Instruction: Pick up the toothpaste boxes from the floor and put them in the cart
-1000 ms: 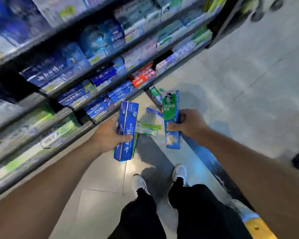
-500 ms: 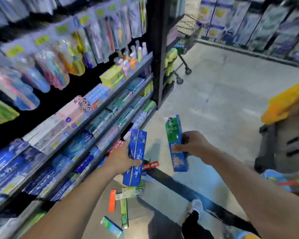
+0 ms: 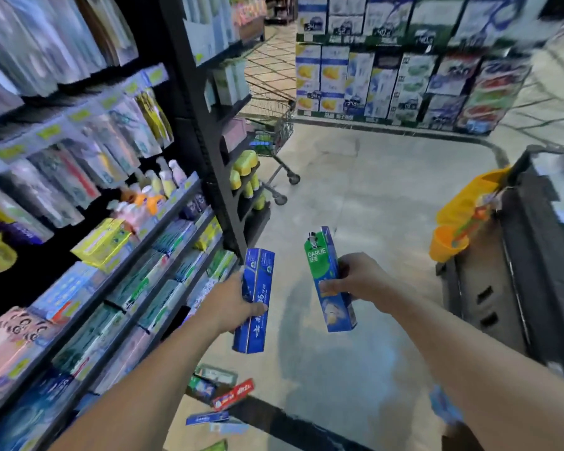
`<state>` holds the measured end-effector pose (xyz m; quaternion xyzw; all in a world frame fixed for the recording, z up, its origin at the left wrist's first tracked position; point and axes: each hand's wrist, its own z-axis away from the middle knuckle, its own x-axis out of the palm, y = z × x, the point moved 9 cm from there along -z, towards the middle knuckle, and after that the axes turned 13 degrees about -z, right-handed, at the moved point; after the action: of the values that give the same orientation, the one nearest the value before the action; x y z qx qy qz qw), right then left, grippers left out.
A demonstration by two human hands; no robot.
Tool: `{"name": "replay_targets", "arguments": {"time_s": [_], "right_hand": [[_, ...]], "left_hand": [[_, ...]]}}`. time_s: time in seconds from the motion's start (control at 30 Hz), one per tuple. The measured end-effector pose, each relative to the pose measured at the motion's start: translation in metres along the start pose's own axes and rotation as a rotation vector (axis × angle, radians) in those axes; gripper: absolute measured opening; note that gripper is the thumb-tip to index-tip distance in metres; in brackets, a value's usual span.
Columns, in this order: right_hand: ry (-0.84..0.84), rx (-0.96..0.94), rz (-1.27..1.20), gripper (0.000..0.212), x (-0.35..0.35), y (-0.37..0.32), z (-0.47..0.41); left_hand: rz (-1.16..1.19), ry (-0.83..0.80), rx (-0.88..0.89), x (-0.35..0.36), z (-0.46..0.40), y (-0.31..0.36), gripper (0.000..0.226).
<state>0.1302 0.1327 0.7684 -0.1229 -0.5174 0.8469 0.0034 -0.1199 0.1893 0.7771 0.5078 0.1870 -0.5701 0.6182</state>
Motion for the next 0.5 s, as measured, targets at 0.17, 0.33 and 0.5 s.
{"name": "replay_targets", "arguments": {"time_s": [0.17, 0.33, 0.5], "right_hand": [[0.05, -0.004, 0.014, 0.032, -0.054, -0.012, -0.049], [0.085, 0.01, 0.087, 0.034, -0.089, -0.022, -0.12], [0.118, 0.025, 0.185, 0.027, -0.119, -0.061, -0.21]], "left_hand": [[0.008, 0.01, -0.011, -0.012, -0.068, 0.046, 0.054], [-0.024, -0.013, 0.018, -0.032, -0.157, 0.08, 0.047], [-0.052, -0.029, 0.061, -0.065, -0.261, 0.105, 0.041]]}}
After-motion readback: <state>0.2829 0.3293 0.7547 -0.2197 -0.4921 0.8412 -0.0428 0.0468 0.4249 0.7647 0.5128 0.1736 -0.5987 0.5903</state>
